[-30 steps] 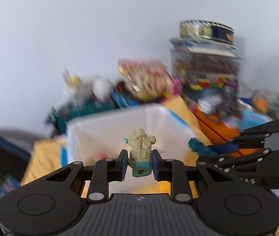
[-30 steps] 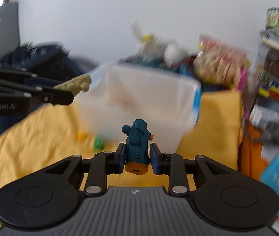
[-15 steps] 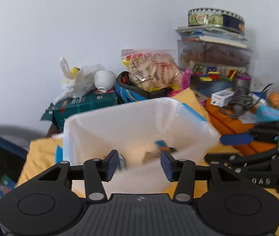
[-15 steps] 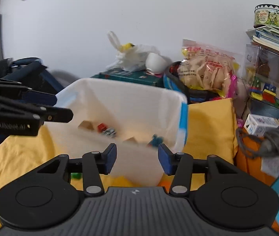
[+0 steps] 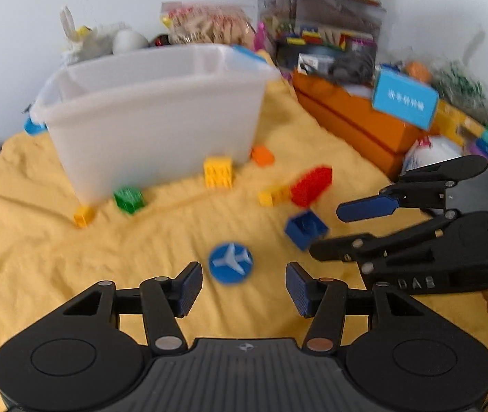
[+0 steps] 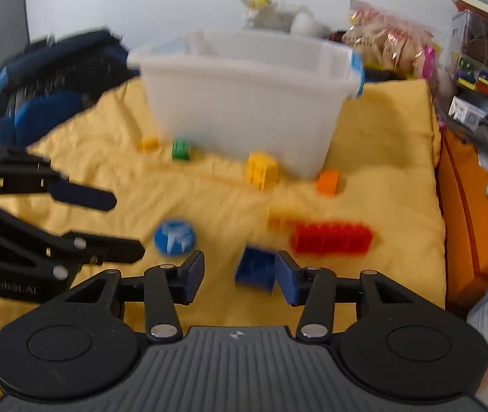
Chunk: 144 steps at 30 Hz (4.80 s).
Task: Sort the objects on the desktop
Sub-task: 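Grasp the blue airplane disc with the left gripper, then grasp the dark blue brick with the right gripper while the left lifts the disc, then carry the disc and dark blue brick over the white bin and open both grippers, then grasp the green printed tile with the left gripper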
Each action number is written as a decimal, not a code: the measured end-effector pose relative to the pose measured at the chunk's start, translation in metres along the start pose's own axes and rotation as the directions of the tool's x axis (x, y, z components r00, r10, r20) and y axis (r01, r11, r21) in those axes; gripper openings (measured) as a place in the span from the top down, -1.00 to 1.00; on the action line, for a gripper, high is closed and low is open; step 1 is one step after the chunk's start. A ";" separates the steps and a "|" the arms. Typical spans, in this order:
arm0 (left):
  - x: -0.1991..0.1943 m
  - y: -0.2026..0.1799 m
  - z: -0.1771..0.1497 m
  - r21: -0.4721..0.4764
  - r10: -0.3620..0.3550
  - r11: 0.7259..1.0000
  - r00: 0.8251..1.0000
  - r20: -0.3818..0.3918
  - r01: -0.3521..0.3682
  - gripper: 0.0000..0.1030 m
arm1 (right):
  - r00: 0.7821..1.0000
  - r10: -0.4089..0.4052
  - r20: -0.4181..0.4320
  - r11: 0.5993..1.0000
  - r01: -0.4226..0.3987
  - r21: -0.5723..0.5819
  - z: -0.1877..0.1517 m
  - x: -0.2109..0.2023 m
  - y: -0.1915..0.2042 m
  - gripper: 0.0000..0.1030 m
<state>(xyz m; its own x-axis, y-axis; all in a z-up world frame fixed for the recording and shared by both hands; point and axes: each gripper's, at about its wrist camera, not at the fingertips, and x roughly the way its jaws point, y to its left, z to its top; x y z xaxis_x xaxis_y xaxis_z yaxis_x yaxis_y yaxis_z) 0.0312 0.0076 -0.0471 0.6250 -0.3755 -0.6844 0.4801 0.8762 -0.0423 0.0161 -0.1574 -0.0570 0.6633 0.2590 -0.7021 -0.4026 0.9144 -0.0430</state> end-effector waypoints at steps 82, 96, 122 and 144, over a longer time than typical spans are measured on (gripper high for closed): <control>-0.022 0.009 0.026 0.072 0.067 0.994 0.989 0.132 -0.077 0.19 | 0.999 -0.010 -0.038 1.000 0.010 -0.014 0.005 -0.004 0.004 0.34; 0.006 0.062 0.159 -0.001 0.183 0.981 0.937 0.299 -0.192 0.19 | 0.953 -0.127 0.275 0.991 0.132 0.001 0.152 0.002 -0.038 0.33; 0.058 0.067 0.052 -0.226 0.197 0.956 0.980 0.013 -0.189 -0.17 | 0.999 0.019 -0.046 1.000 -0.019 0.000 0.017 0.025 -0.003 0.13; 0.037 0.058 0.013 -0.156 -0.048 0.987 0.993 -0.111 0.030 0.46 | 0.989 -0.147 -0.003 0.987 0.146 -0.067 0.011 0.014 -0.039 0.13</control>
<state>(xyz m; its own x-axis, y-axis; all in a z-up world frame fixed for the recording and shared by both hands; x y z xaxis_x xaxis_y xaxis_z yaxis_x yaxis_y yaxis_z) 0.0902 0.0408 -0.0654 0.5293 -0.3809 -0.7581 0.3969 0.9009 -0.1756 0.0480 -0.1860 -0.0567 0.7135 0.1211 -0.6901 -0.3423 0.9196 -0.1926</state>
